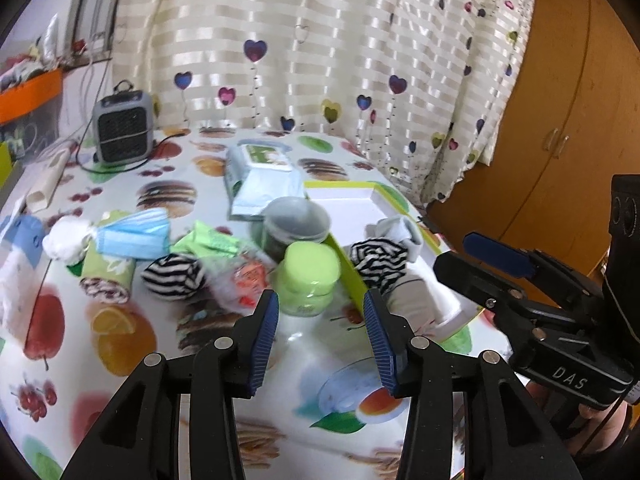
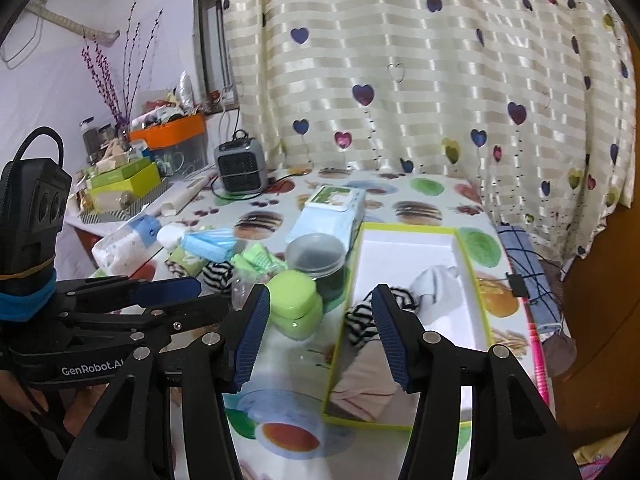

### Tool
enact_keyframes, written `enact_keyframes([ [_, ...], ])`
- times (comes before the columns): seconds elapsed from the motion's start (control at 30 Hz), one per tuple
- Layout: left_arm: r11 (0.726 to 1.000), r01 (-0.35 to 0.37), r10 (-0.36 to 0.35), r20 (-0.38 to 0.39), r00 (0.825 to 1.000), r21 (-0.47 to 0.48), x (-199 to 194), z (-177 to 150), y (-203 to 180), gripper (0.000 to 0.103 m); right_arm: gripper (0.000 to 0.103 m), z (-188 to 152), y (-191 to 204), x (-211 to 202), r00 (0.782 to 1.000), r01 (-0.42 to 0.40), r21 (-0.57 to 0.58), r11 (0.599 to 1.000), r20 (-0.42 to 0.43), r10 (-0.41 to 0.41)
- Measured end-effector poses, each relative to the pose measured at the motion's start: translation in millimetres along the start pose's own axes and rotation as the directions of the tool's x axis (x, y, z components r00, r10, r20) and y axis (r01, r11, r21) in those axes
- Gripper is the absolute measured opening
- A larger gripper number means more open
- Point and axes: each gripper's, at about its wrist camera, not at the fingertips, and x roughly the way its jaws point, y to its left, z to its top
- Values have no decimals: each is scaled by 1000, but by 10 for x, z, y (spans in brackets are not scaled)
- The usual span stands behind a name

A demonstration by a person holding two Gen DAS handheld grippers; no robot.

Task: Organize soft objects
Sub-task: 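Open both tools to drop the sock and glove into the box, withdraw, then move both tools from the box over to the pile of soft items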

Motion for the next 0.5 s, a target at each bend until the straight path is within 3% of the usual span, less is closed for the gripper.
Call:
enact_keyframes([
  [0.5,993,-62,57,-52,997,-97,135,-106,511,43,54,-26,149,194,996,-63,-7,998,-58,62],
])
